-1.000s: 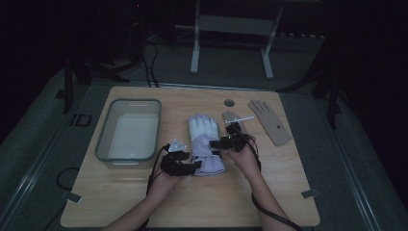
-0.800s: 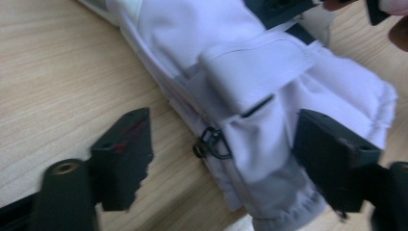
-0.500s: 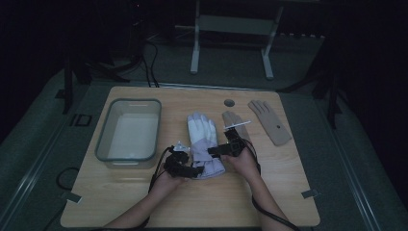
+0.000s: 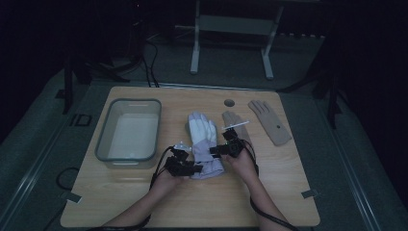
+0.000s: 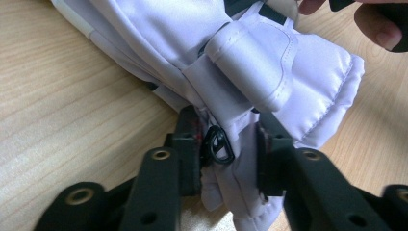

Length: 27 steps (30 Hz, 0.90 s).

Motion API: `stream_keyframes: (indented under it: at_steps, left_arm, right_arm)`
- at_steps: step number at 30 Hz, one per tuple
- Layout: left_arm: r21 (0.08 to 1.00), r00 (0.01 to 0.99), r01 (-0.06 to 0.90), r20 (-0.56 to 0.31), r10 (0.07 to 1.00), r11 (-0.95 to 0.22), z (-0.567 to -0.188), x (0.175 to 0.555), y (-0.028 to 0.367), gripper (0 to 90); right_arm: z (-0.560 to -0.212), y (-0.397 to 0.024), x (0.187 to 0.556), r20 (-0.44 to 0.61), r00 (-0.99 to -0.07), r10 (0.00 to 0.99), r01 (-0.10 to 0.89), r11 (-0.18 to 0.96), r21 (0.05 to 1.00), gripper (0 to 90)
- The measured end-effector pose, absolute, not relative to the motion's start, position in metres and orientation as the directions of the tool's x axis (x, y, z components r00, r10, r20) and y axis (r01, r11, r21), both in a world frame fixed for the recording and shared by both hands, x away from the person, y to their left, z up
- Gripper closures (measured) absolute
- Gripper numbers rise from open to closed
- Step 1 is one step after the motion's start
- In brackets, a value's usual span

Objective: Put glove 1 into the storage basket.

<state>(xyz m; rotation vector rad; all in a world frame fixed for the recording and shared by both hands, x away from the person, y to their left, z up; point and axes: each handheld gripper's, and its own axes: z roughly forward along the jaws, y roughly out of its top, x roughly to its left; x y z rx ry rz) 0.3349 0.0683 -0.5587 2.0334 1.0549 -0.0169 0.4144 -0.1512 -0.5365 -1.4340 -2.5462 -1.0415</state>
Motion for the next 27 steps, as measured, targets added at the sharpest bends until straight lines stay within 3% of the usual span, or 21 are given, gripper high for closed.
stream_keyframes:
  at_steps: [27]
  left_arm:
    - [0.722,0.714,0.587,-0.248,0.654,-0.367,-0.483,0.338,0.092,72.8]
  right_arm:
    - [-0.465,-0.142,0.400,0.296,-0.621,0.726,0.672,0.298,0.678,74.2]
